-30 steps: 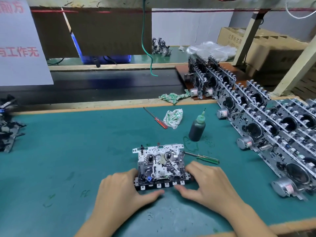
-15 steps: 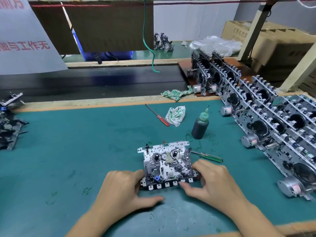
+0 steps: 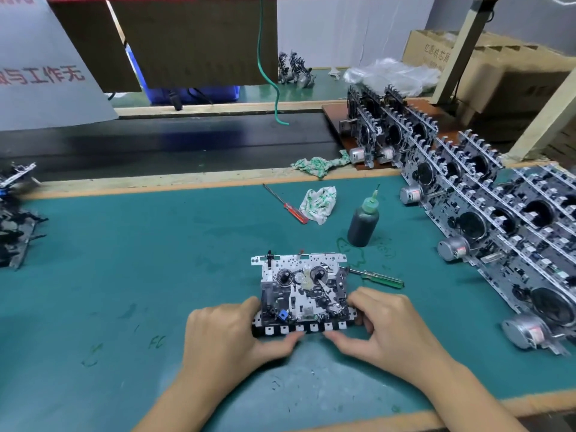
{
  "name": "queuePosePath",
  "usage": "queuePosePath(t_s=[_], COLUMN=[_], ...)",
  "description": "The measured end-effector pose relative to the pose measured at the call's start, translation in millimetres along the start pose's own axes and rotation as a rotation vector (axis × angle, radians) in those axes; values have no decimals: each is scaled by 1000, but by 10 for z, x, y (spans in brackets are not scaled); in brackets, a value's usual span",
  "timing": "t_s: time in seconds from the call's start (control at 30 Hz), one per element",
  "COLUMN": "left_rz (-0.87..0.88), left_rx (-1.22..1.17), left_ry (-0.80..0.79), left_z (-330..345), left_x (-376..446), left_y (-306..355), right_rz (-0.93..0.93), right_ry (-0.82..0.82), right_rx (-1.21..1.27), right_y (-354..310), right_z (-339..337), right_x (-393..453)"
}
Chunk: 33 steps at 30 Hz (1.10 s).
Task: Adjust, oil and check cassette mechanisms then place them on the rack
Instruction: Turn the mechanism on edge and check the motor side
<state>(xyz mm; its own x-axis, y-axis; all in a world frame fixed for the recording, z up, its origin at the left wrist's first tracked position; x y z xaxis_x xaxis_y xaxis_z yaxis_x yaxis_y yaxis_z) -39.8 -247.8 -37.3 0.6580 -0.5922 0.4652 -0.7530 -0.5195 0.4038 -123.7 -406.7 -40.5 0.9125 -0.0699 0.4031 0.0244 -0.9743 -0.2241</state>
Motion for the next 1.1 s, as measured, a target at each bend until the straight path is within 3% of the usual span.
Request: queuePosePath(t_s=[0.1, 0.37, 0.5, 0.73, 0.83, 0.97, 1.1], left_rz=[-24, 19, 63, -11, -57, -300, -481], left_rx=[-4, -76, -106, -117, -239, -656, -765], left_ry=[36, -125, -122, -148, -107, 32, 92], left_z=[-7, 70, 67, 50, -46, -127, -102], left_x=[12, -22, -42, -39, -14, -10, 45], left_y=[18, -59, -19, -60, -83, -176, -227], right_rz=[-1, 28, 110, 20, 108, 351, 561], right_ry=[-28, -16, -1, -90, -105, -14, -113], right_rx=[24, -61, -88, -6, 167, 567, 752], right_y=[6, 1, 8, 15, 69, 123, 153], right_z=[1, 8, 13, 22, 19, -26, 96], right_x=[-2, -9, -7, -14, 3, 23, 101])
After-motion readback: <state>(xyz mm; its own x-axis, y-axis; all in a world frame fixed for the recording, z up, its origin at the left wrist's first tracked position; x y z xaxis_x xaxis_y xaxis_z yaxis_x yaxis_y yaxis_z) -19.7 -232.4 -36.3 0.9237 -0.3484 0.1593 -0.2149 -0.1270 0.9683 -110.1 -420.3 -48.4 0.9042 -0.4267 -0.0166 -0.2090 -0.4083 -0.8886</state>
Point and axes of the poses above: each hand's wrist, its own x-axis towards the middle knuckle, its own z-axis out of the palm, y = z × x, the point moved 8 cm from there along x, towards the middle knuckle, and after that the axes turned 9 degrees about -x, right-handed, at the moved point
